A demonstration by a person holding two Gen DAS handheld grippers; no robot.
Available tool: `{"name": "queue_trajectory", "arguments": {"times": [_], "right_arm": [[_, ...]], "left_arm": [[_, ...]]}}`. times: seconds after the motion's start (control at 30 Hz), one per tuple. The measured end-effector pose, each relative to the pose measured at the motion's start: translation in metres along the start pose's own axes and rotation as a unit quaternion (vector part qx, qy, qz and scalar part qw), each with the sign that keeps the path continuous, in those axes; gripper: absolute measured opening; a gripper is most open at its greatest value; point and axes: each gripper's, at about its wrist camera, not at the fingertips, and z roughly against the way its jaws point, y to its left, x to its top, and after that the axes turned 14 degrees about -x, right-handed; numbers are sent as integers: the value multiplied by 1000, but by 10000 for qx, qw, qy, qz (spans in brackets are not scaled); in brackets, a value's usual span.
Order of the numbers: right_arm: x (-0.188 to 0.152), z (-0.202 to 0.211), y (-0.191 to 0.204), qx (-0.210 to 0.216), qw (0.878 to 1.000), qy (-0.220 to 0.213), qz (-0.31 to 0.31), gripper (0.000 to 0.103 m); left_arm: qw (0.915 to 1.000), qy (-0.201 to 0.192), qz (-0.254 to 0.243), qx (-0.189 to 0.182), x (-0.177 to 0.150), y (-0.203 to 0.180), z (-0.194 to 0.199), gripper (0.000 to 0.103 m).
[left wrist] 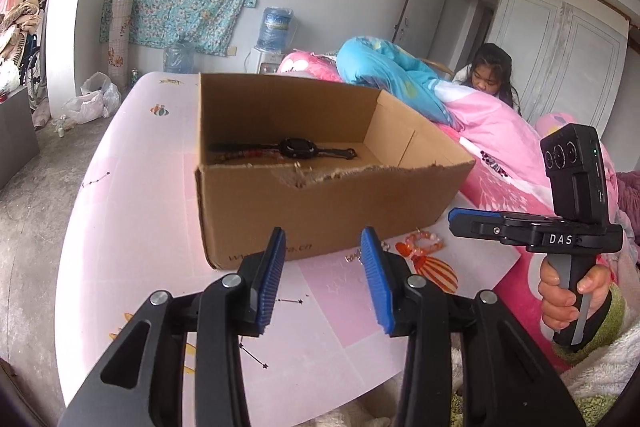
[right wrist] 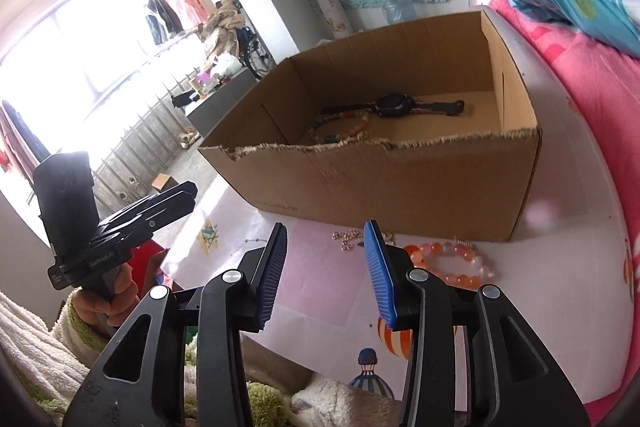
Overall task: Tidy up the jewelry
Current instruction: 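Move the right tool back to the charms on the table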
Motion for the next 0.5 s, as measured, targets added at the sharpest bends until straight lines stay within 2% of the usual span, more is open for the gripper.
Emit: {"name": "queue_trajectory", "arguments": {"times": [0.13, 0.27, 0.4, 0.5], "right_arm": [[-12, -15, -3, -443, 9987, 237, -42, 39], [-14, -17, -4, -583, 9980, 219, -59, 38], [-7, -13, -9, -615, 9979, 38, -219, 34], [1, -6, -14, -662, 9972, -247, -262, 33]], "left_arm": [[9990, 361, -180, 202, -14, -5, -35, 38], [9971, 491, -420, 412, -24, -12, -59, 38], [9947, 452, -696, 609, -25, -19, -67, 38], [9951, 352, -620, 684, -19, -13, -65, 38]]}}
